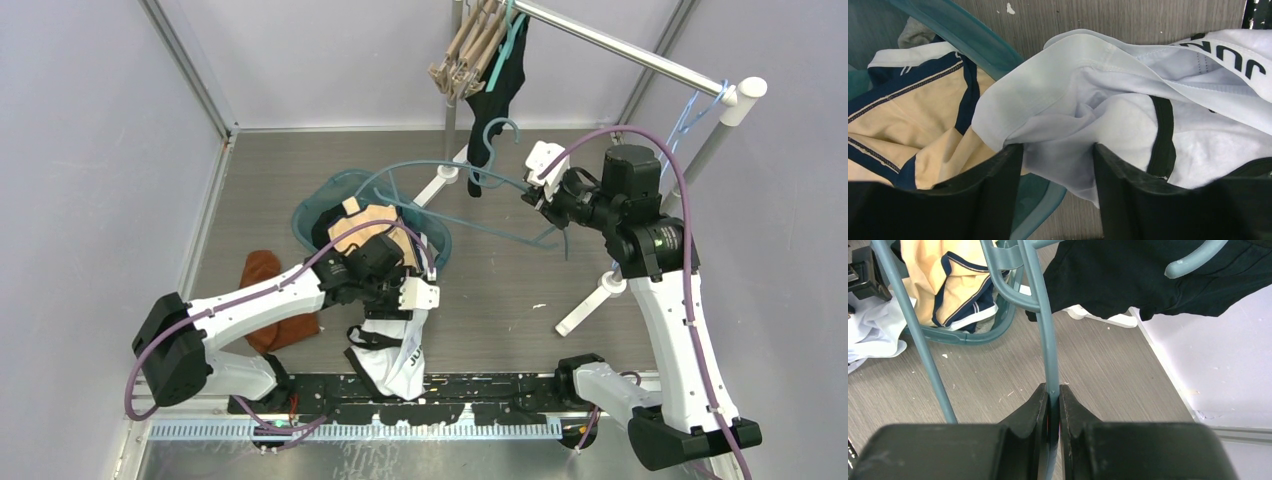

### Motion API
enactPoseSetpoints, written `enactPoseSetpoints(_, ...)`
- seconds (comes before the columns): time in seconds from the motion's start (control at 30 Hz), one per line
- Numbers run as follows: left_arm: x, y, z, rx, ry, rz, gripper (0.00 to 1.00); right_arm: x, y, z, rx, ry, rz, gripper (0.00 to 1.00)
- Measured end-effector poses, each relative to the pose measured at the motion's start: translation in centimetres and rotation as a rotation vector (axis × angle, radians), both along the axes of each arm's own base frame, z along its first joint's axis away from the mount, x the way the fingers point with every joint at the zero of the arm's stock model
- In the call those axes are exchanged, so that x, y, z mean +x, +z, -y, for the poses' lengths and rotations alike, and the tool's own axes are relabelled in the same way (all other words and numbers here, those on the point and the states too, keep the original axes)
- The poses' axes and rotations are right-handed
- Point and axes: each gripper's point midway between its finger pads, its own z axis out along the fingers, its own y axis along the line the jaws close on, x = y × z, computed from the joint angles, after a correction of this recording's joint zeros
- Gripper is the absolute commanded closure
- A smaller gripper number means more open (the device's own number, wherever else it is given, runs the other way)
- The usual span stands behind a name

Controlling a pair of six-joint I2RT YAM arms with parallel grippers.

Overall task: Remove the underwear clipped to the hanger
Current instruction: Pick up the underwear from the center of the board.

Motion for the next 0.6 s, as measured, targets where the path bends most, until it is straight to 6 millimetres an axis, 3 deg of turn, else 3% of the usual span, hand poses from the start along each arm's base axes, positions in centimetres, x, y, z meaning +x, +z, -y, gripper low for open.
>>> enactPoseSetpoints(0.17,-0.3,0.0,0.0,-0.003,0.006,-0.005,0.68,0.0,-0.8,-0.1,-0.001,0.005,-0.02,0.99)
enactPoseSetpoints(0.33,-1.1,1.7,-0.1,-0.053,-0.012,-0.005,0.8,0.0,-1.4,-0.1,-0.004,0.006,-0.035,0.99)
enactPoseSetpoints(0.47,-2.1,3.1,-0.2,-0.087,-0.044,-0.019,0.99,0.0,-1.4,-0.1,-0.004,0.006,-0.034,0.99)
enactPoseSetpoints(0.6,-2.9,4.3,-0.3,-0.093,-0.079,-0.035,1.0,0.0,-1.4,-0.1,-0.003,0.006,-0.034,0.99)
